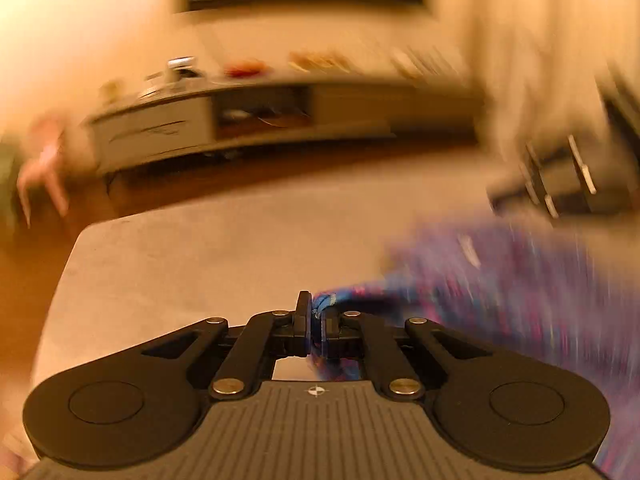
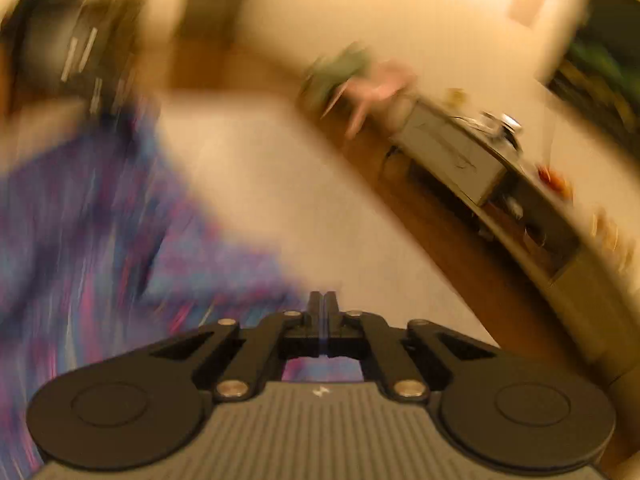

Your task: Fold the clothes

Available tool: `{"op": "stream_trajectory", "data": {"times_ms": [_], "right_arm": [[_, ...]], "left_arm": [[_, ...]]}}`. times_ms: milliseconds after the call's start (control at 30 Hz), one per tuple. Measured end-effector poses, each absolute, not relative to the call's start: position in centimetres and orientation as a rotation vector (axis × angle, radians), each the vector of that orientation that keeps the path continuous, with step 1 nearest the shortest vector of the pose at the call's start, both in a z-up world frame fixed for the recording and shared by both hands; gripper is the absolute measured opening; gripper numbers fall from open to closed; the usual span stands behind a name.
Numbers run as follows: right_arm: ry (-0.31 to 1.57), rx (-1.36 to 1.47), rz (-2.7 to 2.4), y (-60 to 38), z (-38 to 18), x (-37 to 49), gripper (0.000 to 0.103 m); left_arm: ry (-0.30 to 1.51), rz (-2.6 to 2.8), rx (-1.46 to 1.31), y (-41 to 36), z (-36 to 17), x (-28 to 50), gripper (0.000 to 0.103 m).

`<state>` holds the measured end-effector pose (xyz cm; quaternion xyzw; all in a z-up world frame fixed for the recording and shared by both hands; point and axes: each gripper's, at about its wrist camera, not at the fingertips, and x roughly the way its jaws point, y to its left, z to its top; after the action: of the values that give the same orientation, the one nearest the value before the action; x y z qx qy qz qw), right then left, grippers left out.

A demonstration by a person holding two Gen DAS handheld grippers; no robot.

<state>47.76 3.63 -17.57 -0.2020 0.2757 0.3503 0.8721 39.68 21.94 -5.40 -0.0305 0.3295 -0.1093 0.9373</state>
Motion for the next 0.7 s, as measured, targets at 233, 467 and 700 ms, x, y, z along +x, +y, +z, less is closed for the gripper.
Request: {"op": "stream_trajectory", "data": {"times_ms": [233,467,700], "right_arm": [[0.73,-0.153,0.467,-1.0,-19.5,49.1,0.057],[0.836,-0.067,0.567,-4.0,-22.0,38.5,0.082],[0.829,-0.235,0.487,-2.7,-23.1,36.4,0.001]], "left_arm": [[0.863,0.012,-0.243,24.9,-9.4,42.6,0.045],[0.817,-0.023,-0.073,22.7,-9.6,30.1,0.093],[0.846,-0.028,0.037,20.9,-12.4,27.3,0.002]]}}
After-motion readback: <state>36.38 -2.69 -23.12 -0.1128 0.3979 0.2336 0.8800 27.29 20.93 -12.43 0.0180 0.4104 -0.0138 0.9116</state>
